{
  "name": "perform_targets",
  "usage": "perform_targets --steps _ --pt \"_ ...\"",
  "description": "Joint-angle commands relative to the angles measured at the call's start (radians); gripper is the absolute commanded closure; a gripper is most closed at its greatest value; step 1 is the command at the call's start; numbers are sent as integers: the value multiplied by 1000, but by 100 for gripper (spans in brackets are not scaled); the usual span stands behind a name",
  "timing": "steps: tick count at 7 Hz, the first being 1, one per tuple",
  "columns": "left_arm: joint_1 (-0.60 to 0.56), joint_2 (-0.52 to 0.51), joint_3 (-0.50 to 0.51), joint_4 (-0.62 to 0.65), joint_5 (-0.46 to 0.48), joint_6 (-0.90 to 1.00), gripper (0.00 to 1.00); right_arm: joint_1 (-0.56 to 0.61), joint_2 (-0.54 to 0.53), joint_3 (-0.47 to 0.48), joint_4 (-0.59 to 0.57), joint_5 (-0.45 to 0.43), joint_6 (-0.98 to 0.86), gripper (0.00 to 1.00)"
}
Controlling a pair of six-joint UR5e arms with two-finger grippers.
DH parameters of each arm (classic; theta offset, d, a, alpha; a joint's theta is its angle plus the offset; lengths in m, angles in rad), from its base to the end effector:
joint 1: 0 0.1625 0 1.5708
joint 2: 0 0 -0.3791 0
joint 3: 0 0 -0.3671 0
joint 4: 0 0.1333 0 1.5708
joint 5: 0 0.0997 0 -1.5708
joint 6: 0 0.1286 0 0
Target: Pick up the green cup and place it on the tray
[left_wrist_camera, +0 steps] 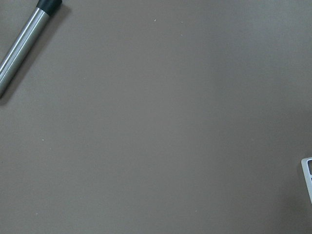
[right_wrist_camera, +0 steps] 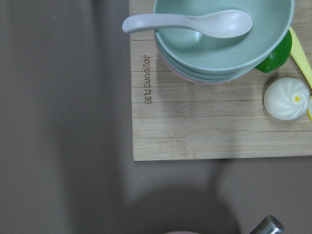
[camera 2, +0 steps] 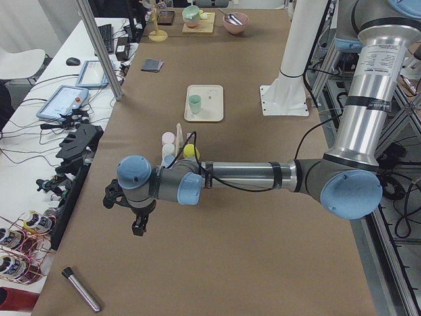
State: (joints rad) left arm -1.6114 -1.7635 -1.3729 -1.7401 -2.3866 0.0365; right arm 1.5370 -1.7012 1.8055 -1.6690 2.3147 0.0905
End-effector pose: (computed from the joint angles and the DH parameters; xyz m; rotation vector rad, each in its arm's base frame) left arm -0.0620 -0.5504 0.6071 0.1861 0.8073 0.0631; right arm 0.0321 -0.4174 0.5942 -0.0404 -0.7429 0.0518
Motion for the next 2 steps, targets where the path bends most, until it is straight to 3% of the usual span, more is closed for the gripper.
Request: perform_targets --steps 1,2 --pt "1 10 -29 8 0 -6 2 0 2 1 0 0 2 0" --pt "-1 12 -34 8 0 -10 2 0 2 1 0 2 0 0"
